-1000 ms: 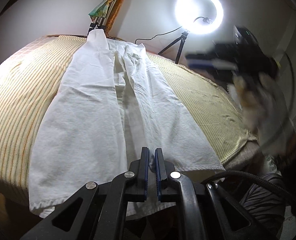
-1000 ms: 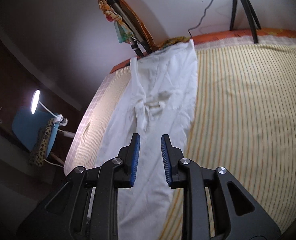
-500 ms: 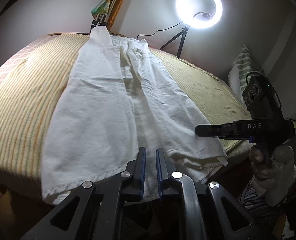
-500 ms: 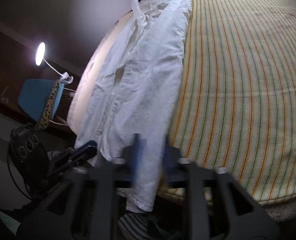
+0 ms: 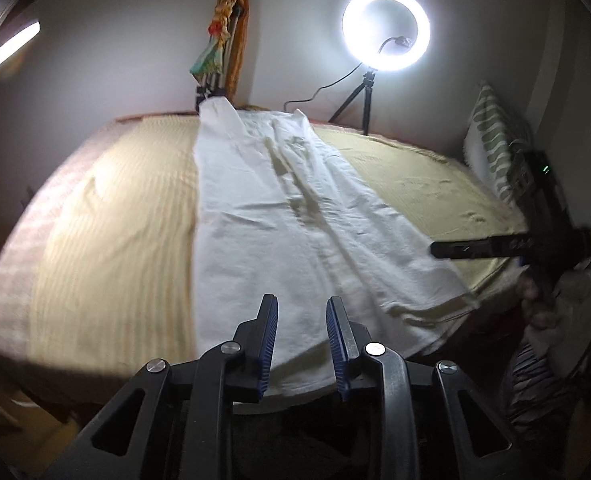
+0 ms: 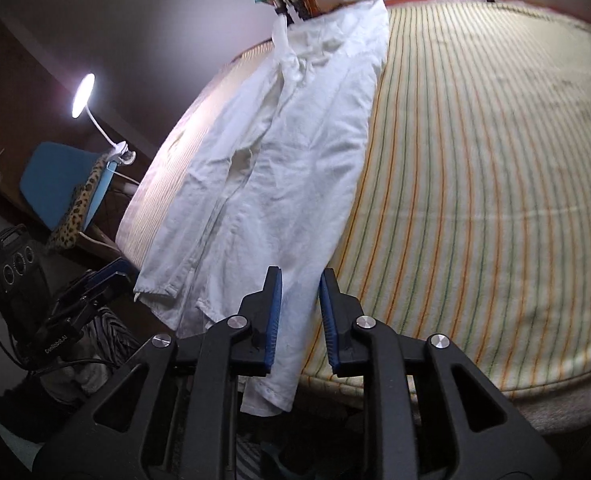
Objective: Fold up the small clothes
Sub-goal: 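Lift the hem with both tools and carry it toward the collar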
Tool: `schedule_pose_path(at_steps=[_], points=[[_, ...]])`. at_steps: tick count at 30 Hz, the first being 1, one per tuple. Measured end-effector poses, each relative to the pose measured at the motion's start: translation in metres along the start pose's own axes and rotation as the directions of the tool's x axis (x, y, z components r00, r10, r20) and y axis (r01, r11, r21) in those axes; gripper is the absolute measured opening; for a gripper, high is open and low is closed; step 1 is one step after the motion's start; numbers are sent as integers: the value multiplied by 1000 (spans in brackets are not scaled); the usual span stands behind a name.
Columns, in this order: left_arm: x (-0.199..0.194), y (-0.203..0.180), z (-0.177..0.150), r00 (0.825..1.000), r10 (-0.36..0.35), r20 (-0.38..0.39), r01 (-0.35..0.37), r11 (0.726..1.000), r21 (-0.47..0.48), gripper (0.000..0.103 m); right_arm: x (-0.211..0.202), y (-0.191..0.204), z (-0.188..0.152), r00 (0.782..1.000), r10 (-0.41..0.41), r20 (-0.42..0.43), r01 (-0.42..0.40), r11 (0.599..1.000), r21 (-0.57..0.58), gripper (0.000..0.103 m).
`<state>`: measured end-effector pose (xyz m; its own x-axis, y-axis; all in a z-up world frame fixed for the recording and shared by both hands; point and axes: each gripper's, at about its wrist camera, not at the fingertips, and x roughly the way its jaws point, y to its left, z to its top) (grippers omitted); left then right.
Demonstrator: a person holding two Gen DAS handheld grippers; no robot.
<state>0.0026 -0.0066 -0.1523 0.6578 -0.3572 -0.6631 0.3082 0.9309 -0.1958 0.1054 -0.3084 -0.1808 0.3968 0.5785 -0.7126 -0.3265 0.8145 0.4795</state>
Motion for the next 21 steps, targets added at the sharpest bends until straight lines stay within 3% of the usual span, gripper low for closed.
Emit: schedule_pose_path(at_steps=[2, 6, 11, 13, 14, 18, 20, 21], points=[[3, 13, 0, 1000, 28, -13, -29, 999, -28, 24, 1, 0, 0, 1000, 2, -3, -1, 1000, 9, 21], [14, 49, -1, 999, 24, -45, -32, 984, -174, 24, 7, -13, -5, 999, 40, -25, -38, 997, 68, 21], [32, 87, -10, 989, -102, -106, 57, 928, -367, 27, 8, -23, -10, 989, 142, -37, -136, 982, 133, 21], [33, 88, -15, 985, -132, -110, 80, 918, -387, 25, 10, -25, -13, 984, 173, -50, -163, 975, 151, 27], [34, 87, -17, 983, -147, -114, 92, 917, -389, 18, 13, -27, -16, 979, 192, -65, -179, 970, 165, 28], [32, 81, -18, 979, -165, -115, 109, 915, -388, 5, 21, -27, -23, 971, 217, -98, -197, 964, 178, 28], [25, 81, -17, 978, -185, -99, 131, 905, -404, 1, 22, -25, -26, 964, 244, -108, -222, 957, 187, 23], [20, 79, -17, 978, -191, -87, 141, 905, -402, 1, 22, -25, -27, 963, 249, -106, -227, 955, 190, 13]])
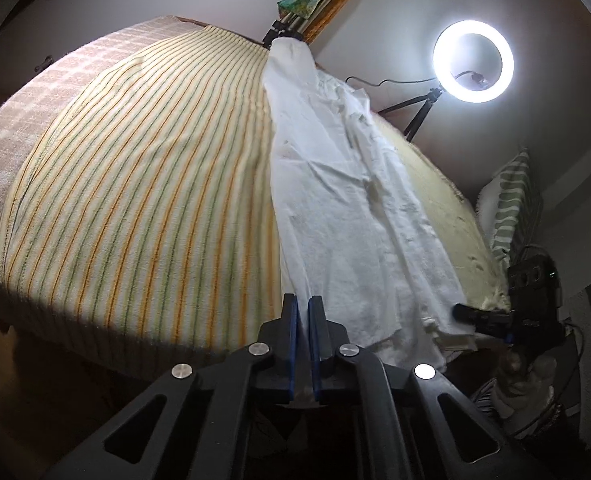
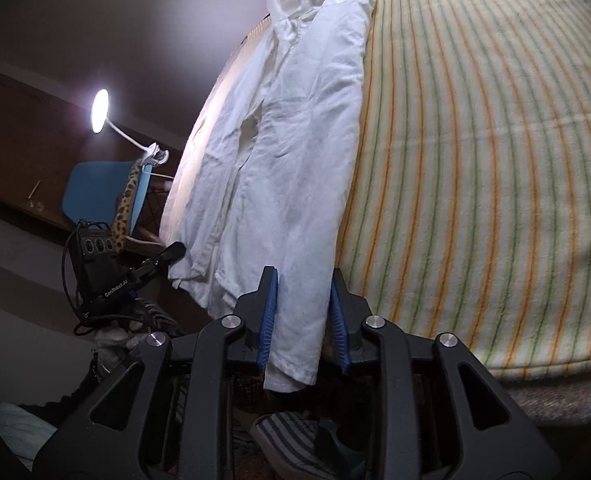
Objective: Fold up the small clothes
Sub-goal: 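Lift the hem with both tools and carry it toward the collar, then lay the hem over the shirt body with both tools, folding it in half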
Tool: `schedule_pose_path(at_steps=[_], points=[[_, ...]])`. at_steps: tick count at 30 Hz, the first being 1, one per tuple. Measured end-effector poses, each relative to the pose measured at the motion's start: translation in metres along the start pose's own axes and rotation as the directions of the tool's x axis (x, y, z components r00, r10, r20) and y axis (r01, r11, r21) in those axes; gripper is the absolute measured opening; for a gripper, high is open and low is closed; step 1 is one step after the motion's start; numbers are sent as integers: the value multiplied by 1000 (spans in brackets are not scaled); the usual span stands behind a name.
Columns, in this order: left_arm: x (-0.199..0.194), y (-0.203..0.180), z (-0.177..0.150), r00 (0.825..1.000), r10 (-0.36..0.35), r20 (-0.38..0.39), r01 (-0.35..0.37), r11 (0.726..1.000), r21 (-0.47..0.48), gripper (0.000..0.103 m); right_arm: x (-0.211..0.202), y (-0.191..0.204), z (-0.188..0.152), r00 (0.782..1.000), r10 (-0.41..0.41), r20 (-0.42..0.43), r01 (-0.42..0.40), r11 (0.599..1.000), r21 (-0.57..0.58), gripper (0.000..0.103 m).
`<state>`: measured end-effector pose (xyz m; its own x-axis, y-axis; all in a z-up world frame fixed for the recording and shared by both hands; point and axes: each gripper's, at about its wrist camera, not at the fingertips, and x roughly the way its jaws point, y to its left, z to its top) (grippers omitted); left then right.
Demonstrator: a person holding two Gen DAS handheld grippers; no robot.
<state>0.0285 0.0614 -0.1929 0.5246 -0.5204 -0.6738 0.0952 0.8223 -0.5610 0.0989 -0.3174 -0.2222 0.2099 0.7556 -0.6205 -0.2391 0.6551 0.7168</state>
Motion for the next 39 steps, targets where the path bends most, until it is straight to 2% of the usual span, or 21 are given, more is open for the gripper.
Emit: schedule_pose_path(at_steps=[4, 6, 7, 10, 11, 15, 16, 17, 18, 20, 22, 32, 39], points=[[-3, -3, -3, 1000, 29, -6, -29, 999, 43, 1, 2, -9, -3, 1000, -1, -5, 1, 1000, 28, 12], [3, 3, -3, 999, 10, -37, -9, 1000, 16, 11, 1, -11, -3, 1000, 14, -6, -13, 999, 44, 14], [4, 6, -3, 999, -3, -47, 3, 1000, -2, 26, 0, -12, -2, 1000, 21, -7, -20, 999, 50, 18], [9, 7, -4, 997, -24, -71, 23, 1000, -13, 29, -3, -14, -6, 997, 77, -1, -76, 995, 67, 36], [11, 5, -5, 997, -19, -75, 19, 1000, -2, 29, -3, -13, -6, 997, 84, -2, -83, 994, 66, 37], [13, -2, -3, 996, -13, -89, 15, 1000, 22, 27, 3, -7, -9, 996, 92, -8, -91, 994, 65, 38], [13, -2, -2, 996, -11, -91, 13, 1000, 21, 20, 4, -5, -9, 996, 93, -11, -92, 994, 67, 38], [14, -4, -2, 995, -7, -95, 9, 1000, 22, 15, 5, -4, -9, 996, 88, -13, -87, 994, 66, 35], [15, -6, -1, 995, 0, -96, 2, 1000, 26, 15, 7, -1, -9, 997, 80, -17, -79, 995, 67, 31], [15, -10, 1, 996, 6, -94, -3, 999, 34, 8, 12, 5, -8, 996, 90, -26, -87, 993, 75, 16], [12, -12, 3, 996, -6, -91, 8, 1000, 29, 5, 13, 10, -7, 995, 103, -14, -102, 992, 80, 15], [-8, -19, 24, 992, -106, -65, 103, 994, -41, 3, -6, 16, 2, 970, 226, 94, -238, 962, 137, 12], [-3, -31, 55, 989, -130, -77, 127, 991, -42, 3, -21, 17, 24, 957, 240, 162, -266, 949, 169, 12]])
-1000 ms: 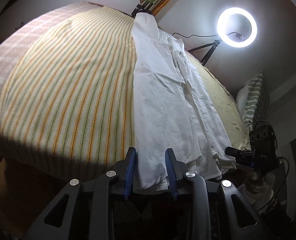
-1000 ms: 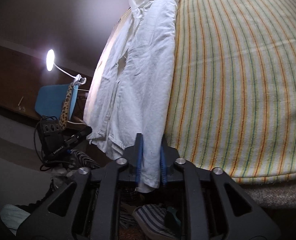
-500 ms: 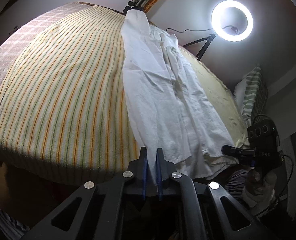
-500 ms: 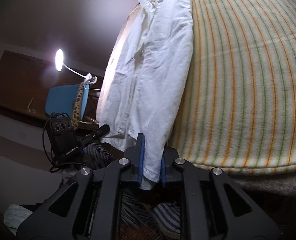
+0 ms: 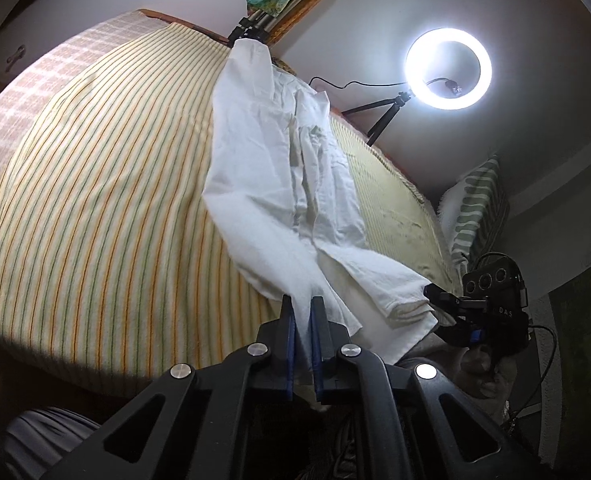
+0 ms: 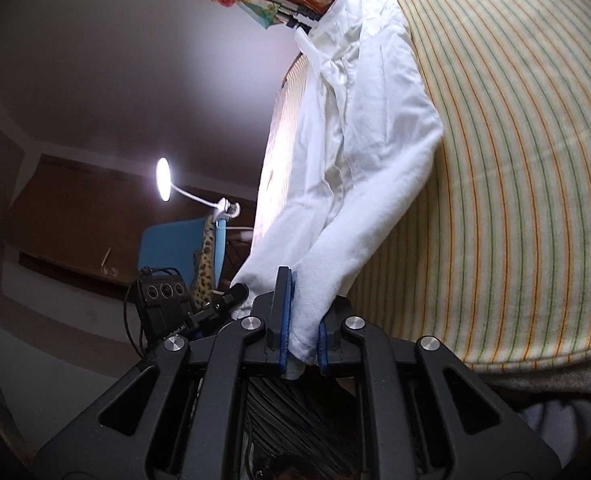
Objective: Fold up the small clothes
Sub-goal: 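Lay the hem over the shirt body with both tools, folding it in half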
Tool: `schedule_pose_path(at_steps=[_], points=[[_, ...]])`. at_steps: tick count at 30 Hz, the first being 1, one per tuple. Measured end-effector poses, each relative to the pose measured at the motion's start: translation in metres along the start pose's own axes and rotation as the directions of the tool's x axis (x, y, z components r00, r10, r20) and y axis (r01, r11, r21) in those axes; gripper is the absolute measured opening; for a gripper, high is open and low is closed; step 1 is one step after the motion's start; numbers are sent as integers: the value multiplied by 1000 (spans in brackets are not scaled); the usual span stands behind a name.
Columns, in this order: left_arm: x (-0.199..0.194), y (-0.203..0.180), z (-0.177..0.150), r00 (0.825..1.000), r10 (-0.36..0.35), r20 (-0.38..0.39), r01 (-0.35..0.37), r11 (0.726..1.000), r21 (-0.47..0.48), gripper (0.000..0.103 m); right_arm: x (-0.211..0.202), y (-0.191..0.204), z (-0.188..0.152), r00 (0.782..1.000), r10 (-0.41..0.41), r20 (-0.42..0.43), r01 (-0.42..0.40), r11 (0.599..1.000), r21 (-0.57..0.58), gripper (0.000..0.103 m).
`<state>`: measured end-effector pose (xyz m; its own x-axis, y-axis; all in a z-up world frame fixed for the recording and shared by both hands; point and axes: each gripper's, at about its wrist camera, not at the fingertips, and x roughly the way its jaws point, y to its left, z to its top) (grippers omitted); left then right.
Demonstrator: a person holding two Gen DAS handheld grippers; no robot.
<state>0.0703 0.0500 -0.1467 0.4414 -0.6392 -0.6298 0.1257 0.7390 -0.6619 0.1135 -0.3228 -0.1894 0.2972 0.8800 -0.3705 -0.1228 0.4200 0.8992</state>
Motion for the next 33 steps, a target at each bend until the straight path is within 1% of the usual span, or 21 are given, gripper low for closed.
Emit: schedule_pose_path(at_steps=[4, 8, 13, 15, 20, 25, 30, 31, 32, 33], points=[[3, -9, 27, 1000, -8, 8, 8, 1000, 16, 3, 1, 11, 20, 1000, -9, 29, 9, 1000, -6, 12], [7, -18, 54, 1000, 2, 21, -3, 999, 42, 3, 6, 17, 44, 999, -21, 44, 21, 1000, -2, 12], [19, -16, 86, 1000, 12, 29, -13, 999, 32, 4, 16, 17, 75, 997, -44, 64, 43, 999, 26, 12], [26, -15, 98, 999, 31, 36, -32, 999, 41, 4, 22, 16, 87, 995, -68, 69, 66, 997, 30, 12], [46, 0, 123, 997, 68, 37, -68, 997, 21, 4, 38, 4, 117, 990, -128, 66, 124, 990, 66, 12], [68, 18, 140, 995, 101, 27, -101, 995, -7, 4, 59, -14, 136, 983, -178, 50, 172, 980, 104, 12], [88, 31, 150, 992, 122, 8, -122, 992, -27, 5, 70, -32, 147, 980, -194, 34, 187, 972, 146, 12], [90, 32, 151, 991, 134, 11, -134, 991, -27, 8, 71, -34, 148, 981, -193, 29, 187, 971, 149, 14], [91, 33, 152, 990, 138, 16, -138, 990, -29, 13, 71, -35, 150, 981, -194, 27, 188, 971, 151, 15], [91, 33, 153, 990, 143, 21, -142, 989, -32, 16, 71, -35, 152, 981, -194, 19, 189, 970, 151, 15]])
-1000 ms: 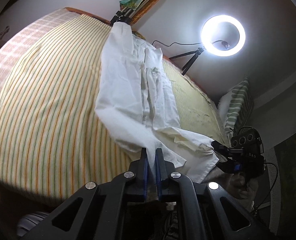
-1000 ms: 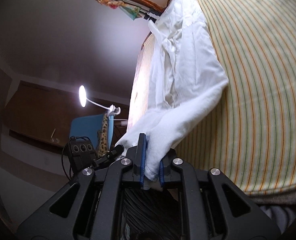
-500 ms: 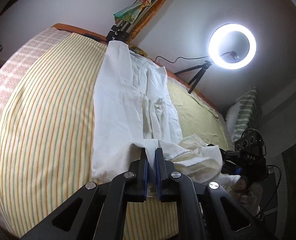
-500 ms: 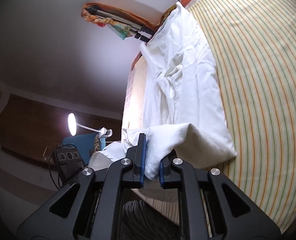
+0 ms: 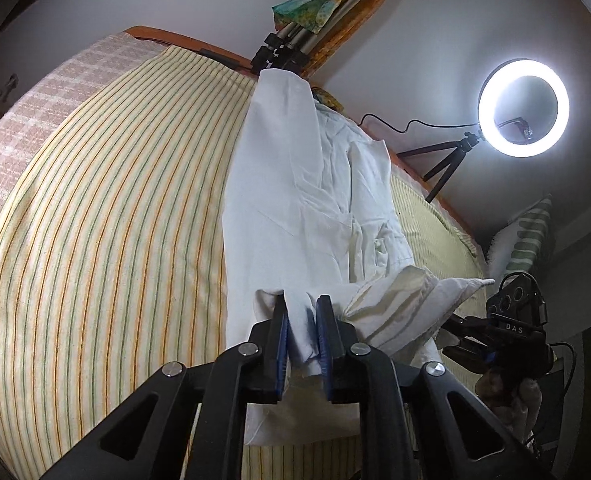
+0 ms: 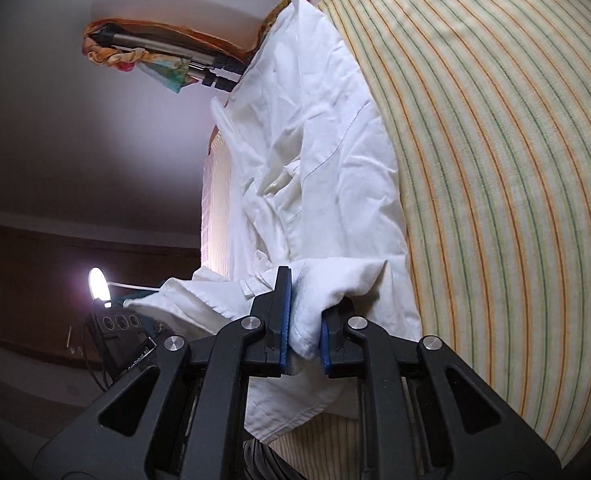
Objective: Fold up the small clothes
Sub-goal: 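Lay the hem over the shirt body with both tools, folding it in half, then open both tools and release the folded hem onto the shirt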
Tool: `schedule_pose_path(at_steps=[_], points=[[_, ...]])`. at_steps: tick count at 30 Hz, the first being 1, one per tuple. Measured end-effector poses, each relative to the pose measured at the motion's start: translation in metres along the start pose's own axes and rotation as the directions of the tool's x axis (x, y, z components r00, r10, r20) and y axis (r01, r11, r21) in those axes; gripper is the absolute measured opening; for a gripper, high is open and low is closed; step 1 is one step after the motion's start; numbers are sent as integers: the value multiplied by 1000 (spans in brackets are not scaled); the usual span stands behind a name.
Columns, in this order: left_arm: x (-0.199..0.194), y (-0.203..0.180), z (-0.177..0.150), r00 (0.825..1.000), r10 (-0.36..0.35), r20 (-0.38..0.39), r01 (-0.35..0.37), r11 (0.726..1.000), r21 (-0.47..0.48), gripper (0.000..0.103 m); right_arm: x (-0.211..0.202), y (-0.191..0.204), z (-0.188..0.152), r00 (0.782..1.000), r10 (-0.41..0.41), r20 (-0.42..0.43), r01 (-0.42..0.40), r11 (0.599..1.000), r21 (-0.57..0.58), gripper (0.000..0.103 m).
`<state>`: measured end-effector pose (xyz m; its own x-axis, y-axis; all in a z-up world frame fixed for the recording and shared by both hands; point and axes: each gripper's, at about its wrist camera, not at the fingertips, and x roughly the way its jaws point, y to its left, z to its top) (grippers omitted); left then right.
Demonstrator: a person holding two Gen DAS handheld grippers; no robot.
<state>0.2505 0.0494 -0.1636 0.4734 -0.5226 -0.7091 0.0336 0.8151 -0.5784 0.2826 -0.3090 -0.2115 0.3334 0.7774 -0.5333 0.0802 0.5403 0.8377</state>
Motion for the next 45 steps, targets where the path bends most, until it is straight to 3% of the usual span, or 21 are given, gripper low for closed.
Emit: schedule_pose_path(at_steps=[2, 3, 5, 6, 9, 13, 20, 22, 25, 26, 29, 32, 34, 36, 38, 40, 45], points=[[-6, 1, 3, 999, 2, 35, -2, 1000, -10, 33, -4, 2, 3, 1000, 29, -2, -29, 1000, -9, 29], [-11, 2, 5, 998, 2, 60, -1, 1000, -17, 34, -10, 3, 4, 999, 45, 9, -45, 999, -22, 34], [-21, 4, 9, 995, -4, 99, 6, 1000, -21, 34, -24, 9, 6, 996, 73, 59, -69, 996, -59, 58], [-26, 5, 10, 993, -6, 118, 8, 1000, -20, 34, -31, 11, 6, 993, 90, 78, -84, 994, -71, 60], [-38, 8, 9, 987, 10, 162, -9, 1000, -5, 34, -52, 15, 7, 984, 131, 122, -118, 987, -112, 61], [-32, 16, -3, 992, 22, 125, -26, 999, 27, 35, -63, 16, -2, 989, 31, 148, 0, 979, -206, 61], [1, 12, -19, 997, 66, 41, -70, 993, 97, 36, -31, 6, -13, 988, -120, 102, 143, 954, -263, 61], [5, 6, -21, 995, 84, 49, -90, 987, 134, 36, -23, 5, -14, 984, -152, 97, 174, 944, -279, 59], [9, -4, -22, 992, 107, 65, -118, 975, 189, 24, -12, 8, -15, 975, -204, 91, 222, 926, -306, 49], [10, -6, -23, 991, 114, 67, -125, 971, 204, 13, -9, 9, -17, 972, -218, 89, 235, 918, -320, 37], [7, -6, -24, 992, 92, 82, -106, 978, 178, 1, -9, 16, -22, 959, -257, 115, 282, 889, -360, 13], [2, -1, -26, 985, 115, 130, -136, 977, 166, 1, -17, 16, -23, 960, -240, 142, 276, 893, -356, 9], [14, 8, -25, 985, 147, 95, -160, 974, 157, 2, -12, 11, -21, 951, -276, 140, 308, 884, -353, 9], [17, 15, -26, 985, 145, 89, -156, 978, 137, 10, -10, 9, -22, 950, -281, 139, 313, 881, -355, 9], [13, 15, -26, 982, 153, 108, -167, 977, 134, 25, -12, 9, -22, 954, -266, 138, 298, 888, -349, 9], [6, 17, -24, 983, 138, 122, -153, 980, 129, 29, -15, 7, -19, 961, -245, 124, 273, 905, -327, 10], [-7, 15, -17, 977, 146, 153, -171, 970, 173, 30, -27, 15, -23, 949, -261, 175, 306, 892, -332, 10]])
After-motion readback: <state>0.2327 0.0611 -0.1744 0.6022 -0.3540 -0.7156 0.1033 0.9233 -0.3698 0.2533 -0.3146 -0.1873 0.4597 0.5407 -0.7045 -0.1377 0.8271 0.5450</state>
